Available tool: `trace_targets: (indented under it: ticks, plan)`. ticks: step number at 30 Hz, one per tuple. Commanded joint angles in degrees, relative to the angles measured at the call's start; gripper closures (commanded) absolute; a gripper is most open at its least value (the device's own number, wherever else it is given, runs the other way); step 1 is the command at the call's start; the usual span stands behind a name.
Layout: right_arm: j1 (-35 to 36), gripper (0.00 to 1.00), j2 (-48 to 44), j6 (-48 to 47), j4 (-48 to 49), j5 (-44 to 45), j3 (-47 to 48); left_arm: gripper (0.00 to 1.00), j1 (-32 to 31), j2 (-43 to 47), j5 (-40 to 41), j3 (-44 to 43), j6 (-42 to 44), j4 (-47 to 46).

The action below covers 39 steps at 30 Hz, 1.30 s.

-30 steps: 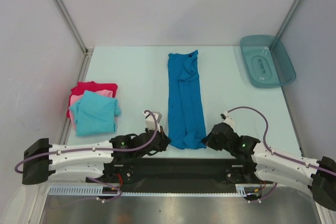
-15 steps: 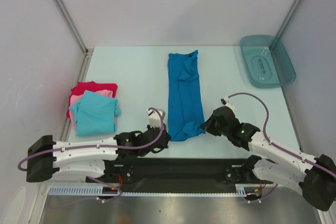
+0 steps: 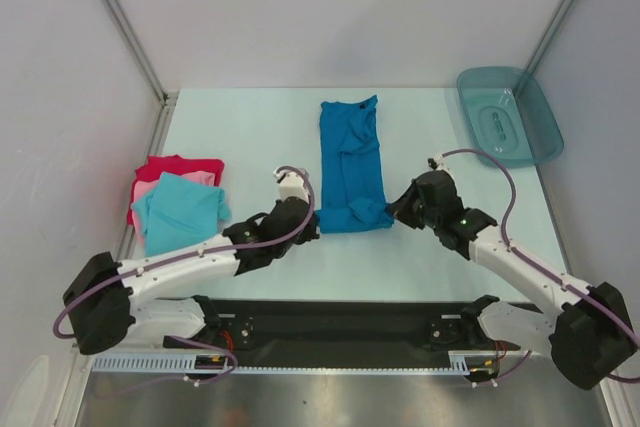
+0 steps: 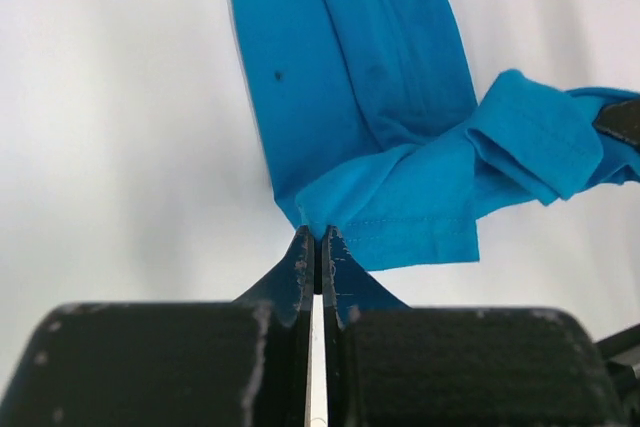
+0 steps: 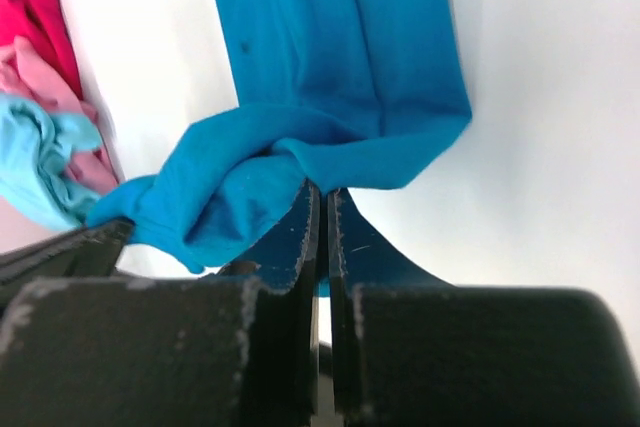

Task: Fold and stack the t-shirts
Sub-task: Fold the tshirt

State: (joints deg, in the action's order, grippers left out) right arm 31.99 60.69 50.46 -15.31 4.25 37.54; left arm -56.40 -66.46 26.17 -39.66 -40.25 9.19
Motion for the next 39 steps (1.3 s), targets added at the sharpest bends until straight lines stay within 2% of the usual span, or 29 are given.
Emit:
trace_targets:
  ticks: [1, 8, 19, 28, 39]
  plan:
    - [-1.9, 1.00, 3.8, -3.4, 3.7, -1.4, 4.4, 0.99, 1.7, -4.4, -1.9, -3.2, 4.4, -4.9]
    - [-3.3, 1.00, 11.5, -3.7, 8.5, -3.5, 5.1, 1.00, 4.9, -14.3, -5.3, -5.6, 5.9, -8.9]
    - [-5.8, 1.00, 20.8, -4.4, 14.9, -6.4, 5.7, 1.00, 8.4, -23.1, -7.4, -13.4, 9.0, -11.2]
    - [-9.3, 1.00, 29.2, -5.2, 21.4, -9.5, 10.3, 0.99, 10.2, -27.1, -8.0, -16.1, 9.2, -11.6]
    - [-11.9, 1.00, 37.0, -5.9, 20.6, -10.3, 19.2, 1.00, 14.3, -31.1, -9.7, -19.0, 10.3, -12.4]
